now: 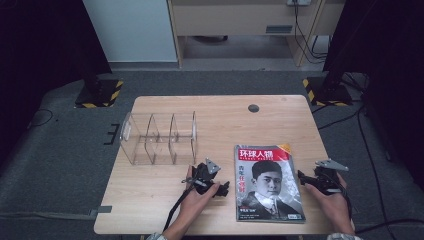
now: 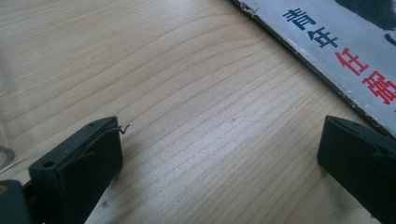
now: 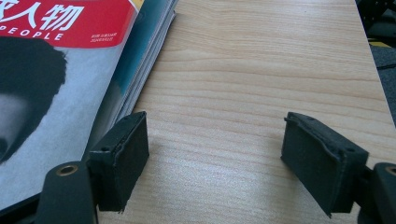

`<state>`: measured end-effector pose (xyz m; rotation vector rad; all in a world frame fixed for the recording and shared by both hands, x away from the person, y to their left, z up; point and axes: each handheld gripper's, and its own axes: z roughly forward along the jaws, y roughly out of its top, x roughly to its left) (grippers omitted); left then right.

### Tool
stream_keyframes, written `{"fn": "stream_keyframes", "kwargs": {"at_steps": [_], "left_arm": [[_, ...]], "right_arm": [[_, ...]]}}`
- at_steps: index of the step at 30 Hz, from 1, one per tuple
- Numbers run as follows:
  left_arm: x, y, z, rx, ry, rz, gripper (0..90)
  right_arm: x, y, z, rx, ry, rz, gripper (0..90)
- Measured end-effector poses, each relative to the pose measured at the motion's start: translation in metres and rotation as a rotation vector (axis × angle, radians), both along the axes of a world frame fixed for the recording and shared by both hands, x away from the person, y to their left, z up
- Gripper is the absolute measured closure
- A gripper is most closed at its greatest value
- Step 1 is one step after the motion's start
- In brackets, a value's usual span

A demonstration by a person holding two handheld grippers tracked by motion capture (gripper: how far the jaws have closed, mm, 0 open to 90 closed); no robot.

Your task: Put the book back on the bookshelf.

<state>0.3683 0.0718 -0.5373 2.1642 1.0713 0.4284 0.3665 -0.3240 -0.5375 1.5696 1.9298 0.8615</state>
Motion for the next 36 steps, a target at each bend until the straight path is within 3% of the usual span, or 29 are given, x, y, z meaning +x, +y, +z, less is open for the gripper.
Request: {"fn": "stream_keyframes", "kwargs": {"at_steps": [5, 7, 13, 17, 22, 24, 29, 32, 36], "left_arm": [[0.000, 0.002, 0.000, -0.007, -0.004, -0.005, 0.1], [0.000, 0.003, 0.001, -0.026, -0.006, -0.002, 4.4], [-0.003, 0.003, 0.009, -0.103, -0.027, -0.003, 6.2], [-0.007, -0.004, 0.011, -0.112, -0.028, -0.021, 7.7], [-0.015, -0.017, 0.013, -0.094, -0.051, -0.057, 11.4], [-0.020, -0.024, 0.016, -0.090, -0.065, -0.081, 13.8], [-0.025, -0.031, 0.015, -0.081, -0.073, -0.098, 21.3], [-0.030, -0.038, 0.013, -0.083, -0.063, -0.132, 29.6], [-0.033, -0.043, 0.010, -0.080, -0.058, -0.157, 33.1]], "right_arm": [[0.000, 0.000, 0.000, 0.007, -0.001, -0.005, 21.9], [-0.001, -0.002, 0.001, 0.006, -0.001, -0.011, 21.6], [-0.003, -0.002, 0.012, 0.050, -0.061, -0.029, 22.9], [-0.003, 0.008, 0.018, 0.065, -0.084, 0.006, 20.0], [-0.001, 0.017, 0.021, 0.110, -0.079, 0.056, 13.5], [-0.001, 0.023, 0.021, 0.136, -0.076, 0.108, 10.9], [0.002, 0.032, 0.019, 0.115, -0.065, 0.150, 17.5], [0.006, 0.039, 0.013, 0.079, -0.023, 0.169, 21.8], [0.007, 0.038, 0.009, 0.059, -0.003, 0.175, 21.7]]}}
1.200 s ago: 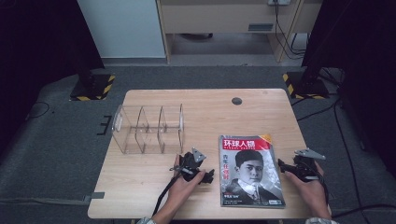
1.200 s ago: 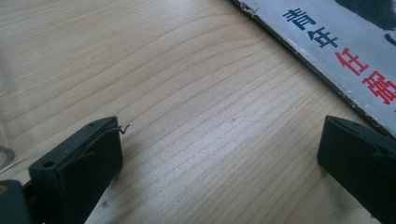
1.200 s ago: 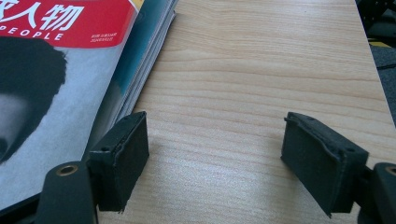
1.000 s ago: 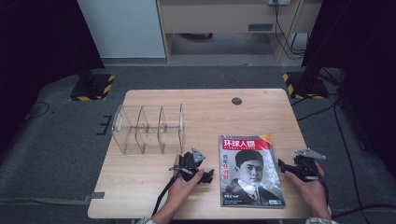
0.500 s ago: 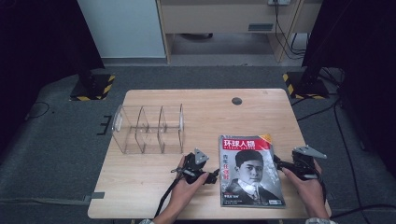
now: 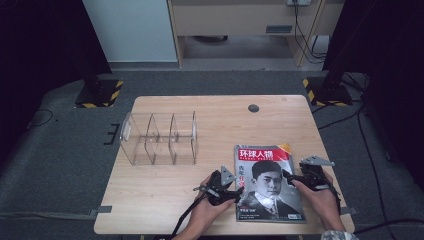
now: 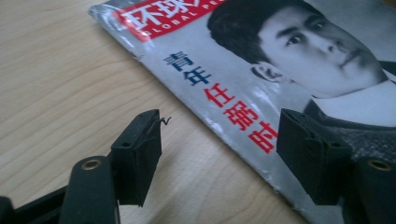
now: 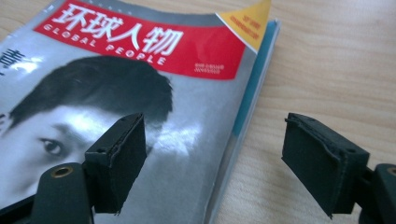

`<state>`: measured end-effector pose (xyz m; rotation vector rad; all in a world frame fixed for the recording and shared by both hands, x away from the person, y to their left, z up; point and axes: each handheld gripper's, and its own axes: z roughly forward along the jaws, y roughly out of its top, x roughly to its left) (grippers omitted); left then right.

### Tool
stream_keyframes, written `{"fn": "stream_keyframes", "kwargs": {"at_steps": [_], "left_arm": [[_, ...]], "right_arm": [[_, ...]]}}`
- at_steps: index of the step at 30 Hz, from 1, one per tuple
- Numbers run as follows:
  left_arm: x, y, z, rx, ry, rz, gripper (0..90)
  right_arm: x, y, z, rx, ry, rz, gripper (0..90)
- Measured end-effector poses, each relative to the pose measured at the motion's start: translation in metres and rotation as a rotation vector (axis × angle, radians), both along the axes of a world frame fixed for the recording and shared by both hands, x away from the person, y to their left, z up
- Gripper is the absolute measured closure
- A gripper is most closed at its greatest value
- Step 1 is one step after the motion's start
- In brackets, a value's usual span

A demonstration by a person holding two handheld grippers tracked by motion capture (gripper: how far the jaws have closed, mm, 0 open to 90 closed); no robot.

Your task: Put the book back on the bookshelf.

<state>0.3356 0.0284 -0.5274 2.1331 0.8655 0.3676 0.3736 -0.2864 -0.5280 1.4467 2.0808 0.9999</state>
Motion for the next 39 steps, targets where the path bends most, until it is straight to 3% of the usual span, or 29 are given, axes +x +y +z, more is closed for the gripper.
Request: {"fn": "stream_keyframes", "kwargs": {"at_steps": [2, 6, 10, 14, 18, 21, 22, 24, 26, 27, 28, 29, 34, 39], "left_arm": [[-0.002, -0.005, -0.004, 0.018, 0.006, -0.030, 35.1], [-0.006, -0.009, -0.006, 0.008, -0.015, -0.054, 38.8], [-0.006, -0.009, -0.006, 0.000, -0.007, -0.065, 43.9], [-0.003, -0.007, -0.007, -0.024, 0.030, -0.062, 43.9], [-0.003, -0.007, -0.007, -0.024, 0.030, -0.062, 43.8], [-0.002, -0.007, -0.007, -0.026, 0.031, -0.062, 43.8], [-0.002, -0.007, -0.007, -0.026, 0.032, -0.062, 43.8], [-0.002, -0.007, -0.007, -0.025, 0.032, -0.063, 43.8], [-0.002, -0.007, -0.007, -0.025, 0.031, -0.062, 43.8], [-0.002, -0.007, -0.007, -0.026, 0.032, -0.062, 43.8], [-0.002, -0.007, -0.007, -0.026, 0.031, -0.062, 43.8], [-0.002, -0.007, -0.007, -0.026, 0.031, -0.061, 43.8], [-0.003, -0.007, -0.007, -0.026, 0.031, -0.059, 43.8], [-0.003, -0.007, -0.007, -0.026, 0.032, -0.058, 43.8]], "right_arm": [[0.001, -0.001, -0.002, 0.013, 0.016, 0.002, 21.2], [0.000, 0.005, -0.003, 0.017, 0.011, 0.042, 24.7], [-0.001, 0.008, -0.003, 0.025, 0.023, 0.064, 27.8], [-0.004, 0.007, 0.002, 0.041, -0.013, 0.063, 35.2], [-0.008, 0.006, 0.007, 0.057, -0.046, 0.068, 43.0], [-0.014, 0.006, 0.017, 0.111, -0.079, 0.080, 50.7], [-0.019, 0.008, 0.022, 0.158, -0.106, 0.098, 53.2], [-0.023, 0.010, 0.025, 0.184, -0.112, 0.127, 53.5], [-0.023, 0.012, 0.023, 0.184, -0.108, 0.138, 53.4], [-0.024, 0.014, 0.021, 0.159, -0.104, 0.144, 52.5], [-0.024, 0.017, 0.020, 0.117, -0.097, 0.140, 49.3], [-0.022, 0.019, 0.016, 0.044, -0.078, 0.128, 46.3], [-0.019, 0.015, 0.009, 0.045, -0.015, 0.133, 45.5], [-0.023, 0.009, 0.014, 0.068, -0.028, 0.159, 55.8]]}}
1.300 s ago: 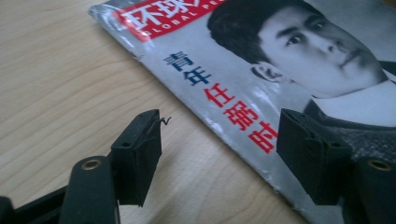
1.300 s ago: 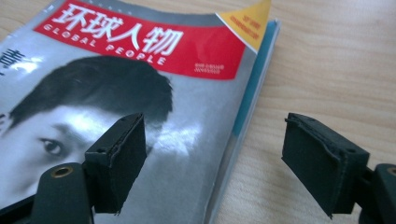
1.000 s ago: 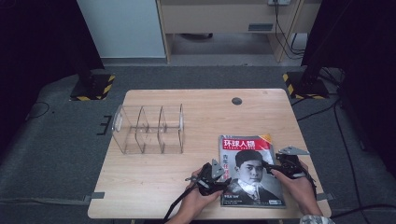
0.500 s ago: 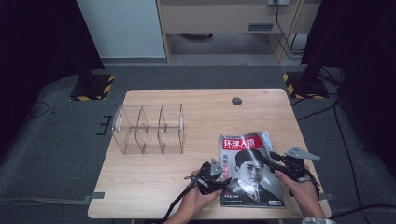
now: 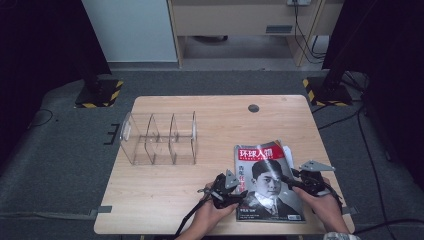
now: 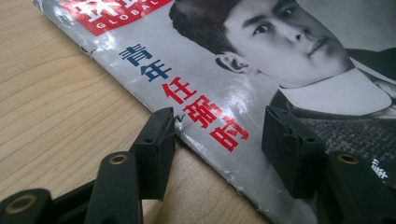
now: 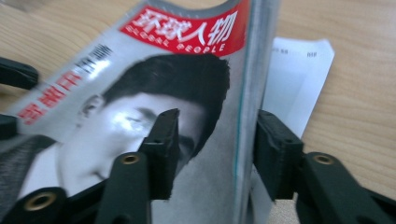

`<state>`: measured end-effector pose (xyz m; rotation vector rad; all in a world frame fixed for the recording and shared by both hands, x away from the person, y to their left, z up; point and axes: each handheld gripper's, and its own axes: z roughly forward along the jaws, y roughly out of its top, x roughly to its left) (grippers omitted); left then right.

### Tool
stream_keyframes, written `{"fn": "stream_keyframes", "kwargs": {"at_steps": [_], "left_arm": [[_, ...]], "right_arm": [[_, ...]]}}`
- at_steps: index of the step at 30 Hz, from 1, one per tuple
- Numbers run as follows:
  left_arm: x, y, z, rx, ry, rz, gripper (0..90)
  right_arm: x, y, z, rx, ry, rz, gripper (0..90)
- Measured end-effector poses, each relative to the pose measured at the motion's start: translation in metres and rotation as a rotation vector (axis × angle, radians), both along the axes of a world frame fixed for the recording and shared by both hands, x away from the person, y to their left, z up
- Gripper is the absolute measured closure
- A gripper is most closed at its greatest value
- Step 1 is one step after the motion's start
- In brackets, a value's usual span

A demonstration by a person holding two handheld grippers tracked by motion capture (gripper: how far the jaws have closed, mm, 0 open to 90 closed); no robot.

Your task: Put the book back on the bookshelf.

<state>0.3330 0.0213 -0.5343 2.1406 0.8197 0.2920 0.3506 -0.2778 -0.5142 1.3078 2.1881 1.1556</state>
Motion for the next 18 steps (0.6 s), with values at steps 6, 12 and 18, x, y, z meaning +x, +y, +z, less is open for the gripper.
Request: {"fn": "stream_keyframes", "kwargs": {"at_steps": [6, 12, 18], "left_arm": [[0.000, 0.000, 0.000, 0.001, 0.000, 0.000, 43.8], [0.000, 0.000, 0.000, 0.001, 0.001, 0.001, 43.7], [0.000, 0.000, 0.000, 0.002, 0.001, 0.001, 43.5]], "right_arm": [[-0.006, 0.004, 0.003, 0.021, -0.026, 0.042, 53.7], [0.000, 0.002, -0.002, 0.018, 0.024, 0.041, 60.4], [-0.003, 0.018, 0.000, -0.020, 0.013, 0.099, 50.4]]}}
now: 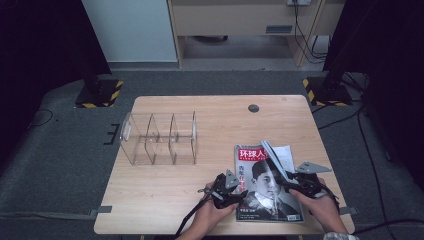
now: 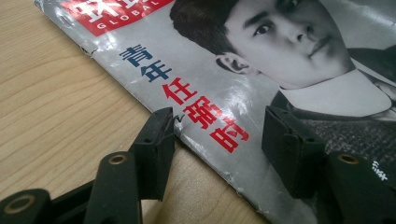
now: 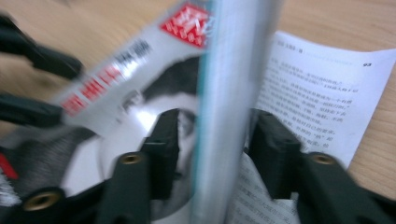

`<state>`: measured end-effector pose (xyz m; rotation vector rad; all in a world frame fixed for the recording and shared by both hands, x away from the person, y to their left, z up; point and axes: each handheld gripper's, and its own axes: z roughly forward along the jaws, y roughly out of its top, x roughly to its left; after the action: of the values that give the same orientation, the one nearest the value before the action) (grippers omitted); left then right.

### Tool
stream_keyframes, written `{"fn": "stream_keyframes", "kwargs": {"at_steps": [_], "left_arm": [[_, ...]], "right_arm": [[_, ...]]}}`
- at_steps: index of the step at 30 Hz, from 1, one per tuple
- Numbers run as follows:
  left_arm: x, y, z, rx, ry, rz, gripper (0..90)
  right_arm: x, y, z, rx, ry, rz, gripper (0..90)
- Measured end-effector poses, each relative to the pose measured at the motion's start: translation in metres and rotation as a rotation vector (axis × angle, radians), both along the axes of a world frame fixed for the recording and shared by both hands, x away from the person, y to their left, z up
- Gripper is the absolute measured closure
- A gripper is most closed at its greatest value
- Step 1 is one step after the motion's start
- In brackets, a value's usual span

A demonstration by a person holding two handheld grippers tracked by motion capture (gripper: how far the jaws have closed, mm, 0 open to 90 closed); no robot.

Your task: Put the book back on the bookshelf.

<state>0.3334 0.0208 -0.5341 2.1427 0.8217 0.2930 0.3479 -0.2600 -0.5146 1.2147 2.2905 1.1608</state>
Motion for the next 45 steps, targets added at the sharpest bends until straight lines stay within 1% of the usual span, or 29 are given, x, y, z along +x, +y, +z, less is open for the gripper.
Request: {"fn": "stream_keyframes", "kwargs": {"at_steps": [1, 3, 4, 6, 7, 9, 11, 12, 13, 15, 16, 17, 18, 19, 20, 21, 22, 25, 28, 30, 31, 32, 34, 36, 37, 39, 41, 44, 45], "left_arm": [[0.000, 0.000, 0.000, 0.000, 0.000, 0.001, 43.5], [0.000, 0.000, 0.000, -0.001, 0.000, 0.002, 43.3], [0.000, 0.000, 0.000, -0.001, 0.000, 0.002, 43.3], [0.001, -0.001, 0.000, -0.001, 0.001, 0.004, 43.3], [0.001, -0.001, 0.000, -0.003, 0.002, 0.003, 43.2], [0.002, -0.001, 0.000, -0.003, 0.002, 0.002, 43.1], [0.002, -0.002, 0.000, -0.002, 0.002, 0.002, 43.1], [0.002, -0.002, 0.000, -0.002, 0.002, 0.002, 43.1], [0.002, -0.002, 0.000, -0.002, 0.002, 0.002, 43.1], [0.002, -0.002, 0.000, -0.003, 0.003, 0.001, 43.1], [0.002, -0.002, 0.000, -0.003, 0.003, 0.001, 43.1], [0.003, -0.002, 0.000, -0.003, 0.003, 0.002, 42.9], [0.003, -0.002, 0.000, -0.004, 0.005, 0.003, 41.4], [0.004, -0.002, 0.000, -0.005, 0.008, 0.004, 37.9], [0.005, -0.002, 0.000, -0.003, 0.011, 0.000, 37.9], [0.006, -0.003, 0.000, -0.002, 0.019, -0.004, 24.0], [0.008, -0.001, 0.000, -0.012, 0.020, -0.025, 17.9], [0.011, 0.003, 0.001, -0.006, -0.009, -0.018, 8.0], [0.020, 0.012, 0.003, -0.061, 0.006, 0.001, 4.6], [0.027, 0.017, 0.004, -0.086, 0.017, 0.033, 5.0], [0.033, 0.020, 0.003, -0.103, 0.031, 0.060, 6.3], [0.033, 0.020, 0.003, -0.103, 0.031, 0.060, 6.4], [0.037, 0.023, 0.002, -0.119, 0.066, 0.067, 6.5], [0.039, 0.024, 0.002, -0.114, 0.072, 0.067, 6.8], [0.040, 0.024, 0.001, -0.111, 0.074, 0.066, 7.4], [0.040, 0.023, 0.001, -0.127, 0.090, 0.065, 7.5], [0.040, 0.021, 0.000, -0.129, 0.097, 0.046, 8.5], [0.040, 0.018, -0.002, -0.136, 0.125, 0.032, 8.7], [0.041, 0.016, -0.002, -0.167, 0.143, 0.017, 11.5]], "right_arm": [[0.001, 0.003, -0.002, -0.042, 0.009, 0.003, 48.0], [0.005, 0.007, -0.006, -0.079, 0.045, -0.006, 45.3], [0.005, 0.007, -0.006, -0.079, 0.045, -0.006, 45.3], [0.007, 0.006, -0.008, -0.092, 0.048, -0.022, 53.7], [0.008, 0.003, -0.005, -0.058, 0.042, -0.044, 65.0], [0.010, 0.001, -0.002, -0.040, 0.035, -0.048, 70.1], [0.010, 0.002, -0.002, -0.042, 0.029, -0.047, 69.6], [0.011, 0.007, -0.004, -0.070, 0.030, -0.051, 60.4], [0.011, 0.009, -0.005, -0.087, 0.045, -0.055, 57.7], [0.012, 0.011, -0.006, -0.111, 0.048, -0.059, 61.6], [0.012, 0.010, -0.005, -0.107, 0.049, -0.071, 67.3], [0.012, 0.010, -0.005, -0.107, 0.049, -0.071, 67.3], [0.013, 0.008, -0.002, -0.074, 0.041, -0.080, 77.0], [0.013, 0.007, 0.000, -0.061, 0.032, -0.078, 80.3], [0.013, 0.007, 0.000, -0.061, 0.032, -0.078, 80.3], [0.012, 0.008, 0.001, -0.052, 0.023, -0.069, 83.9], [0.012, 0.008, 0.002, -0.046, 0.014, -0.067, 84.9], [0.011, 0.007, 0.004, -0.014, -0.004, -0.054, 87.3], [0.010, 0.005, 0.007, 0.011, -0.018, -0.041, 87.6], [0.009, 0.004, 0.008, 0.036, -0.035, -0.032, 87.7], [0.007, 0.004, 0.011, 0.069, -0.046, -0.019, 87.8], [0.007, 0.004, 0.011, 0.069, -0.046, -0.019, 87.8], [0.006, 0.003, 0.014, 0.096, -0.060, -0.001, 87.8], [0.004, 0.003, 0.017, 0.126, -0.072, 0.015, 87.8], [0.003, 0.003, 0.019, 0.166, -0.091, 0.030, 87.9], [0.002, 0.003, 0.020, 0.182, -0.098, 0.038, 87.9], [0.000, 0.004, 0.024, 0.239, -0.114, 0.058, 87.9], [0.001, 0.003, 0.024, 0.277, -0.115, 0.061, 87.9], [0.001, 0.003, 0.024, 0.281, -0.112, 0.064, 87.8]]}}
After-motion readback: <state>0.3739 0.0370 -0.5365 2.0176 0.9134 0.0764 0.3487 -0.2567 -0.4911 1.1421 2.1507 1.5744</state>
